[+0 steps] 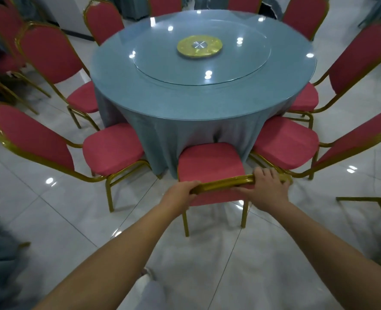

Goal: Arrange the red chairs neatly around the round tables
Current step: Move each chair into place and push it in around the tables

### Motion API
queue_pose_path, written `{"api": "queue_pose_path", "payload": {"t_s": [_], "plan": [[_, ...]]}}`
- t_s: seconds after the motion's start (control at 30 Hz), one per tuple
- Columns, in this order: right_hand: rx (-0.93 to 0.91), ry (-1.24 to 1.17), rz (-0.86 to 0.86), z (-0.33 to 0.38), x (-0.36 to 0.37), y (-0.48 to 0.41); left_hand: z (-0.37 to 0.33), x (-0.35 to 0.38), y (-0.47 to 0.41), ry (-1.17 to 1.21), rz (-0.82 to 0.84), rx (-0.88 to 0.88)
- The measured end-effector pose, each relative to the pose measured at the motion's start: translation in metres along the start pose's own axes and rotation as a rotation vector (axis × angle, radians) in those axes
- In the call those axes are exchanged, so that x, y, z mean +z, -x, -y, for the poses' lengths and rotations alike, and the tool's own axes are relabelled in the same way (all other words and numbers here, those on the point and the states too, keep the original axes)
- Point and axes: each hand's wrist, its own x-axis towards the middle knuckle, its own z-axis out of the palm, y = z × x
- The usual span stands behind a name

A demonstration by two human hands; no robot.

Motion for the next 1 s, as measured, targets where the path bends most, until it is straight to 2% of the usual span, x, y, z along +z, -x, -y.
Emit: {"api": "queue_pose_path", "payload": {"t_s": [0.07, 0.13, 0.2, 0.3, 0.47, 0.6, 0.83, 1.0], "plan": [[0.027, 0.045, 0.056, 0.026, -0.014, 0.006, 0.016, 0.003, -0.001, 0.088, 0.029, -0.041], [-0.059, 0.032, 0.067, 0.071, -0.024, 0.013, 0.044, -0.004, 0.002, 0.141, 0.107, -0.120], [-0.168, -0.074, 0.053, 0.133, -0.023, 0.021, 0.086, -0.022, 0.016, 0.212, 0.181, -0.215], [-0.196, -0.301, 0.065, 0.231, 0.000, 0.027, 0.172, -0.068, 0.049, 0.401, 0.164, -0.328], [-0.211, -0.498, 0.250, 0.368, 0.065, 0.029, 0.324, -0.160, 0.110, 0.612, -0.024, -0.526], [-0.262, -0.596, 0.341, 0.444, 0.098, 0.024, 0.411, -0.208, 0.150, 0.731, -0.221, -0.668], [-0.317, -0.686, 0.406, 0.589, 0.119, -0.030, 0.511, -0.263, 0.190, 0.861, -0.484, -0.735], [-0.362, -0.835, 0.436, 0.714, 0.144, -0.085, 0.592, -0.336, 0.162, 0.841, -0.595, -0.746]]}}
